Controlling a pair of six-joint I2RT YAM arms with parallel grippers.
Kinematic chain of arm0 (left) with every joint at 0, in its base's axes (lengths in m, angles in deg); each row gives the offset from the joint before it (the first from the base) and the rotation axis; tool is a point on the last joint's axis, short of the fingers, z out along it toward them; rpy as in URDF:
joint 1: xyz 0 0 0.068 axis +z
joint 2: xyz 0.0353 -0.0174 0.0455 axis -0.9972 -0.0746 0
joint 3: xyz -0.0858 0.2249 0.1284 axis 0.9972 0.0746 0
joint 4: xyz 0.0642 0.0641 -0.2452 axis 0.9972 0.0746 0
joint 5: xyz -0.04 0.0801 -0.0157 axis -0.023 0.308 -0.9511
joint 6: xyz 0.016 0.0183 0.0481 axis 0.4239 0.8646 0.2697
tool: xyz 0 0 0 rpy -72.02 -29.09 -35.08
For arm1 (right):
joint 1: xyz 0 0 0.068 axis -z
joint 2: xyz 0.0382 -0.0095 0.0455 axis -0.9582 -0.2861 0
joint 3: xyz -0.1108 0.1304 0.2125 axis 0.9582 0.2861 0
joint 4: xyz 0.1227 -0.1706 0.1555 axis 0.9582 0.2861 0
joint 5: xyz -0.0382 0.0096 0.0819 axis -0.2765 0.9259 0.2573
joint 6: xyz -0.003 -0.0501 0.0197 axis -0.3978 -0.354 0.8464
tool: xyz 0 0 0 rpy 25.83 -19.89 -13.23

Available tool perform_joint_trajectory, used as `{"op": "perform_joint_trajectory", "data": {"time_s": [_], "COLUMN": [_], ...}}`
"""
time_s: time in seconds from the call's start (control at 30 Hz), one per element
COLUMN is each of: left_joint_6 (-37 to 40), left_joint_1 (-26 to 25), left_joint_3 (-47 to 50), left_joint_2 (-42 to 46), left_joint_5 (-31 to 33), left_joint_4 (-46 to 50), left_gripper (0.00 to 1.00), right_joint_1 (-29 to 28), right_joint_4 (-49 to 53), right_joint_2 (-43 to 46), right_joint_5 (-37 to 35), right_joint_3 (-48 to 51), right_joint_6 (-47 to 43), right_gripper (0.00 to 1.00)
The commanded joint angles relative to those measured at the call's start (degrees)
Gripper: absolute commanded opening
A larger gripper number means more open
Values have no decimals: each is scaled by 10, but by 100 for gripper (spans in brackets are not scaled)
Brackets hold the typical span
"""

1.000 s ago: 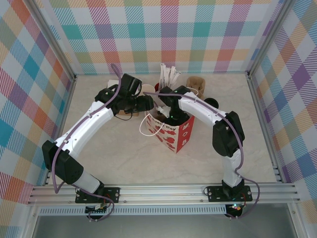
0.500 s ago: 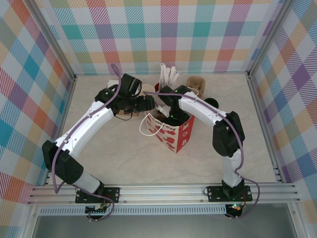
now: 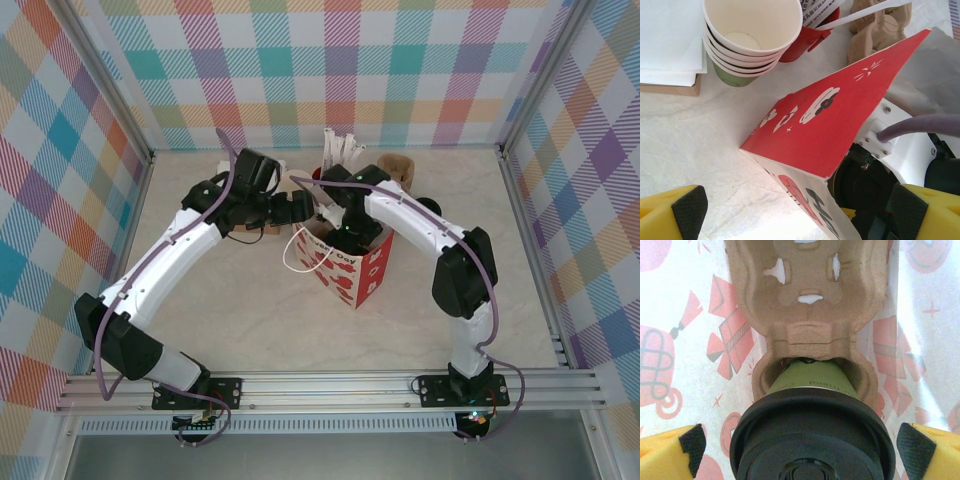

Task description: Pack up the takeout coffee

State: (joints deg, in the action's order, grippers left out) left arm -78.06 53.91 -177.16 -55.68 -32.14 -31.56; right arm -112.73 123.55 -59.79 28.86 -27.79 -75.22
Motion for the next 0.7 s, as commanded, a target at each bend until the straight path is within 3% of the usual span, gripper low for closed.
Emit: {"op": "perform_joint_trajectory", "data": {"time_s": [0.0, 0.67], "left_joint_6": [11, 19], "left_joint_1": [-5, -5], "left_joint_3": [9, 34], "left_joint_2": [16, 65], "left_joint_5": [-27, -32], "left_joint_4": [-17, -48], "left_gripper": [99, 100], "right_joint_1": [4, 8], "right_joint_4": [24, 65], "right_joint_2": [24, 42], "right_joint_5": [3, 8], "right_joint_3": [-21, -79], "right_joint_6": [5, 24], "right_gripper": [100, 100]}}
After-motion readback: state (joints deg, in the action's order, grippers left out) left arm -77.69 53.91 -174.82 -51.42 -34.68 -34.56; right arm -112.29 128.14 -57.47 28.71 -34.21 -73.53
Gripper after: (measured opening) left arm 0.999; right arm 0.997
